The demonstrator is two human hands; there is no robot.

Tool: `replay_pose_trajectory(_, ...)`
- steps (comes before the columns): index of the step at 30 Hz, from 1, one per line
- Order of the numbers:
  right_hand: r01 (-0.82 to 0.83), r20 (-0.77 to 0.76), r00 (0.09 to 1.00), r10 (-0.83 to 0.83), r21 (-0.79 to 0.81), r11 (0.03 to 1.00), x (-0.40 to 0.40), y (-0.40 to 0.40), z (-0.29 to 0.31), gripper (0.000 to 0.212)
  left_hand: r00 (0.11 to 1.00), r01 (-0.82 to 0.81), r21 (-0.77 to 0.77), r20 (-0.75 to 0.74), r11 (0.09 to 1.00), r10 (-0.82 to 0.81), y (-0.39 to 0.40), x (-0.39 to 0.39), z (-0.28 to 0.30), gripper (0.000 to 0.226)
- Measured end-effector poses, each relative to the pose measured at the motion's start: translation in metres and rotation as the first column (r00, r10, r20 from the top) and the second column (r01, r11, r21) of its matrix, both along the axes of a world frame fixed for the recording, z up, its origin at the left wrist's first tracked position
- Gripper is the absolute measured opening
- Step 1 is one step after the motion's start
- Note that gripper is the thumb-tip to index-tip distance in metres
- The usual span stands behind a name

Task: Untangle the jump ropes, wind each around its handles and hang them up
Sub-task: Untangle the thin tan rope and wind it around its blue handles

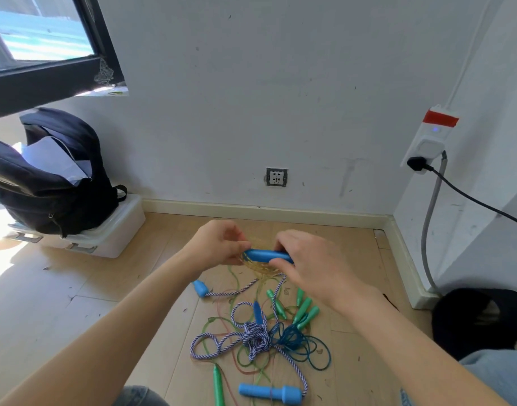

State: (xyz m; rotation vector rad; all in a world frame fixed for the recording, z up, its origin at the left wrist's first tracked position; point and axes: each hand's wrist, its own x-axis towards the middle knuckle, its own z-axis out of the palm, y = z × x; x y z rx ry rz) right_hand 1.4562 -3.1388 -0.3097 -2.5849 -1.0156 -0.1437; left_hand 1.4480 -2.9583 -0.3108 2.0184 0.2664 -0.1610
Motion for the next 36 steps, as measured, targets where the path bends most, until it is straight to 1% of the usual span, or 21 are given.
replay_pose_trajectory(2, -0.017, -0.034, 0.999, 0.016, -0.013, 1.000, -0.001, -0.001, 0.002, 0.015, 0.997, -0.011, -0.079, -0.079, 0.997, 0.005, 0.010, 0.000, -0.002, 0.011)
replay_pose_trajectory(4, 0.048, -0.182, 0.983, -0.012, 0.195, 0.980, 0.002, -0.008, 0.010, 0.014, 0.989, -0.099, -0.214, -0.126, 0.972, 0.073, 0.029, -0.004, -0.001, 0.010)
replay_pose_trajectory(6, 0.242, -0.405, 0.914, 0.003, 0.552, 0.798, 0.008, -0.014, 0.021, 0.017, 0.972, -0.221, -0.319, -0.155, 0.922, 0.179, 0.052, -0.009, 0.000, 0.008)
replay_pose_trajectory(7, 0.324, -0.463, 0.886, 0.016, 0.642, 0.695, 0.009, -0.016, 0.023, 0.019, 0.968, -0.238, -0.338, -0.163, 0.910, 0.193, 0.059, -0.011, 0.001, 0.009)
replay_pose_trajectory(8, 0.375, -0.494, 0.869, 0.010, 0.673, 0.638, 0.010, -0.017, 0.024, 0.021, 0.972, -0.218, -0.359, -0.159, 0.907, 0.171, 0.062, -0.012, 0.002, 0.011)
replay_pose_trajectory(10, 0.448, -0.576, 0.817, -0.023, 0.611, 0.653, 0.011, -0.012, 0.018, 0.022, 0.988, -0.136, -0.424, -0.119, 0.895, 0.093, 0.054, -0.011, 0.004, 0.011)
replay_pose_trajectory(12, 0.491, -0.639, 0.751, -0.167, 0.372, 0.787, 0.012, -0.010, 0.007, 0.021, 0.995, -0.090, -0.458, -0.072, 0.885, 0.064, 0.042, -0.008, 0.007, 0.012)
replay_pose_trajectory(14, 0.472, -0.542, 0.759, -0.361, 0.077, 0.878, 0.013, -0.012, -0.004, 0.025, 0.998, -0.069, -0.465, -0.028, 0.883, 0.063, 0.035, -0.005, 0.011, 0.014)
replay_pose_trajectory(15, 0.466, -0.471, 0.788, -0.396, 0.036, 0.884, 0.014, -0.014, -0.006, 0.028, 0.998, -0.061, -0.468, -0.014, 0.882, 0.062, 0.034, -0.004, 0.012, 0.014)
replay_pose_trajectory(16, 0.446, -0.426, 0.823, -0.375, 0.077, 0.892, 0.015, -0.014, -0.004, 0.029, 0.998, -0.053, -0.471, -0.004, 0.881, 0.058, 0.033, -0.003, 0.014, 0.014)
replay_pose_trajectory(18, 0.321, -0.419, 0.884, -0.208, 0.218, 0.922, 0.012, -0.011, 0.002, 0.033, 1.000, -0.019, -0.486, 0.011, 0.874, 0.028, 0.028, -0.003, 0.017, 0.014)
replay_pose_trajectory(20, 0.192, -0.490, 0.871, -0.035, 0.273, 0.943, 0.011, -0.006, 0.006, 0.032, 1.000, 0.020, -0.519, 0.023, 0.855, -0.009, 0.020, -0.002, 0.021, 0.013)
replay_pose_trajectory(22, 0.120, -0.492, 0.870, 0.038, 0.286, 0.951, 0.005, 0.000, 0.007, 0.016, 0.999, 0.031, -0.556, 0.040, 0.830, -0.011, 0.014, -0.002, 0.025, 0.013)
replay_pose_trajectory(23, 0.138, -0.501, 0.864, 0.055, 0.341, 0.930, 0.004, 0.002, 0.007, 0.005, 0.999, 0.025, -0.570, 0.051, 0.821, 0.005, 0.012, -0.003, 0.026, 0.012)
replay_pose_trajectory(26, 0.296, -0.626, 0.768, 0.136, 0.535, 0.791, 0.006, -0.001, 0.011, 0.011, 0.997, 0.034, -0.601, 0.081, 0.798, 0.019, 0.010, -0.005, 0.025, 0.007)
replay_pose_trajectory(27, 0.311, -0.656, 0.738, 0.157, 0.538, 0.784, 0.006, -0.003, 0.013, 0.010, 0.997, 0.036, -0.623, 0.081, 0.781, 0.019, 0.010, -0.005, 0.026, 0.006)
replay_pose_trajectory(29, 0.227, -0.679, 0.717, 0.157, 0.440, 0.869, 0.005, -0.006, 0.013, 0.015, 0.996, 0.006, -0.680, 0.066, 0.733, 0.053, 0.012, -0.005, 0.028, 0.007)
replay_pose_trajectory(31, 0.115, -0.623, 0.773, 0.116, 0.319, 0.941, 0.003, -0.003, 0.008, 0.020, 0.996, -0.019, -0.734, 0.048, 0.679, 0.080, 0.012, -0.005, 0.030, 0.008)
replay_pose_trajectory(32, 0.130, -0.575, 0.813, 0.089, 0.328, 0.936, 0.003, 0.000, 0.005, 0.018, 0.996, -0.017, -0.744, 0.045, 0.668, 0.075, 0.010, -0.005, 0.031, 0.006)
replay_pose_trajectory(34, 0.258, -0.562, 0.826, 0.042, 0.444, 0.858, 0.005, 0.002, 0.005, 0.004, 0.997, -0.006, -0.682, 0.051, 0.732, 0.056, 0.005, -0.006, 0.029, 0.014)
replay_pose_trajectory(36, 0.414, -0.643, 0.764, 0.062, 0.562, 0.716, 0.007, 0.000, 0.008, 0.009, 0.999, 0.015, -0.499, 0.037, 0.866, 0.004, 0.000, -0.009, 0.024, 0.046)
